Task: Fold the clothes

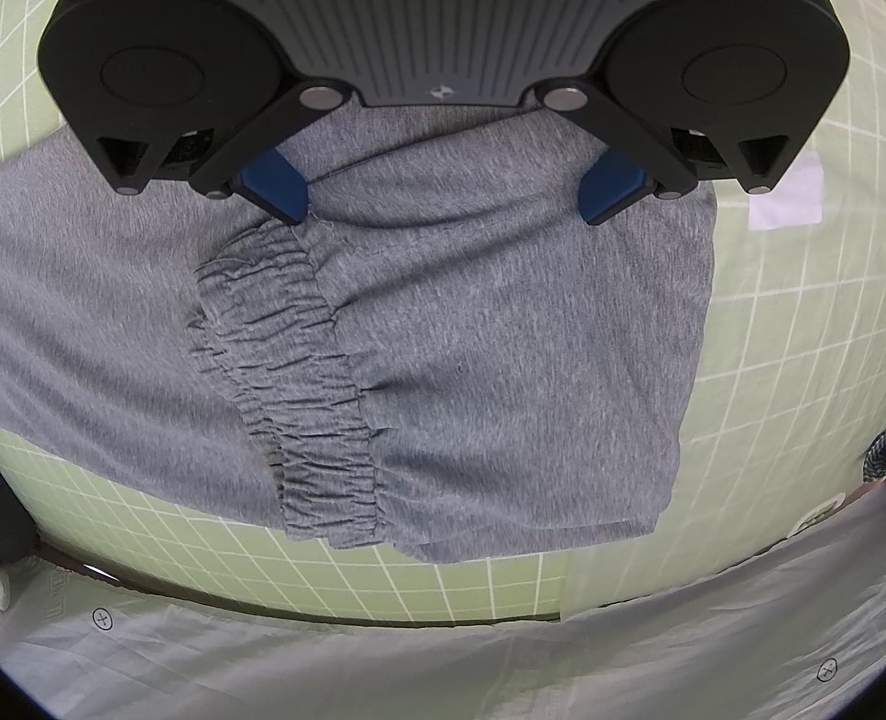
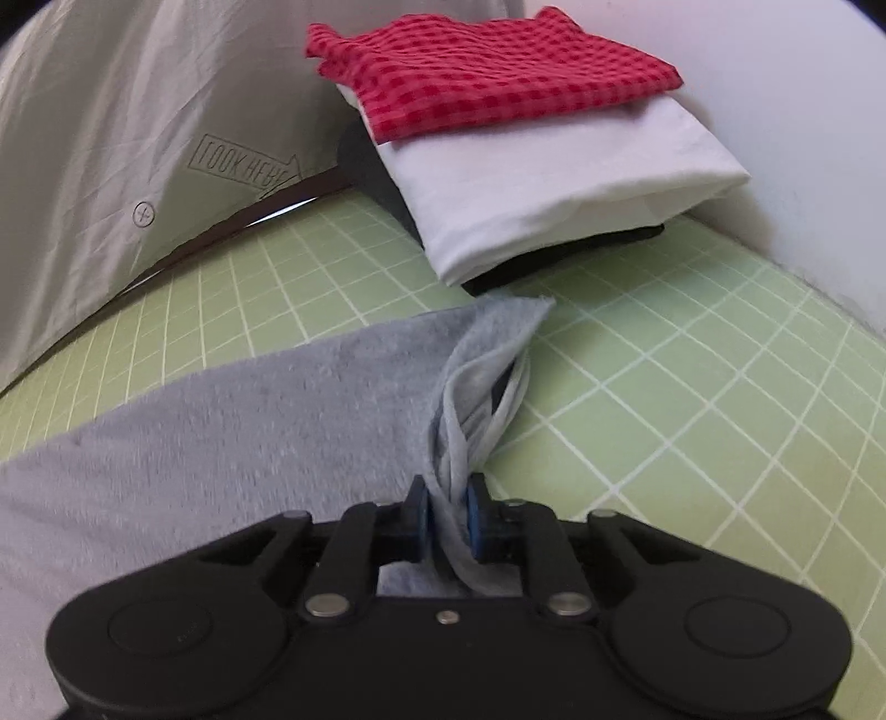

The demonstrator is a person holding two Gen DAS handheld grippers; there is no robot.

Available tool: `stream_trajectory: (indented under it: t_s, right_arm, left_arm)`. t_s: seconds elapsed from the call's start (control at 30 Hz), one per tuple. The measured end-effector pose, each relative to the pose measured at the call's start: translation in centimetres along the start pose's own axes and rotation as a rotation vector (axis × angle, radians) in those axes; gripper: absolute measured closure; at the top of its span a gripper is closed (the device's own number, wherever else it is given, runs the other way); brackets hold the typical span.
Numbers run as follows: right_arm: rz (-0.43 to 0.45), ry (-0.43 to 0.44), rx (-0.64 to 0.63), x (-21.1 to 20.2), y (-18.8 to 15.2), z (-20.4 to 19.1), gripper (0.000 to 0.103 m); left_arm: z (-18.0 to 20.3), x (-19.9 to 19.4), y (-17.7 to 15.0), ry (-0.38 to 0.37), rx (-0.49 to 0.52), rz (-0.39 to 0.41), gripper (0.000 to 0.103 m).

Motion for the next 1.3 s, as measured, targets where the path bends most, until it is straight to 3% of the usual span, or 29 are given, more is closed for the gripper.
stream_trajectory:
  t_s: [0.2,0.37,0.57,0.73,0.83,0.9,1.0,1.23,1.3]
  right_arm:
    - [0.060,-0.006,-0.041,-3.0,1.3,-2.4,0.092]
    - [0.151,0.069,-0.112,-7.0,3.0,-7.2,0.092]
    - [0.217,0.235,-0.198,-11.3,3.5,-16.8,0.092]
    - [0.129,0.432,-0.234,-12.8,-0.7,-26.4,0.091]
    - [-0.035,0.470,-0.315,-10.7,-6.0,-30.9,0.088]
    - [-0.123,0.439,-0.341,-9.2,-8.3,-31.6,0.086]
    - [-0.078,0.469,-0.264,-10.5,-6.4,-30.6,0.063]
    - [0.011,0.387,-0.023,-11.0,-2.4,-23.9,0.061]
    - [-0.012,0.329,0.015,-9.9,-2.7,-21.9,0.062]
  left_arm:
    - [0.0,-0.1,-0.2,-0.001,0.003,0.017,0.000]
    - [0.1,0.0,-0.1,-0.003,0.007,0.015,0.000]
    - [0.0,0.0,-0.2,-0.016,0.029,0.015,0.000]
    - [0.2,0.1,-0.4,-0.025,0.084,0.004,0.000]
    - [0.1,0.1,-0.4,-0.029,0.091,0.009,0.000]
    - [0.1,0.2,-0.4,-0.031,0.097,0.010,0.000]
    - [0.1,0.2,-0.4,-0.031,0.096,0.013,0.000]
    - [0.1,0.2,-0.4,-0.028,0.091,0.019,0.000]
    - [0.1,0.2,-0.4,-0.027,0.090,0.020,0.000]
Point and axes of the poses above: each gripper's, at about its wrist camera, not at the fingertips, and x roughly the way its jaws point, z to its right, y to its top, the point moved 8 cm from there along x, roughly the way its jaws point, and after that the axes turned 8 degrees about -y, right-handed, at the moved point
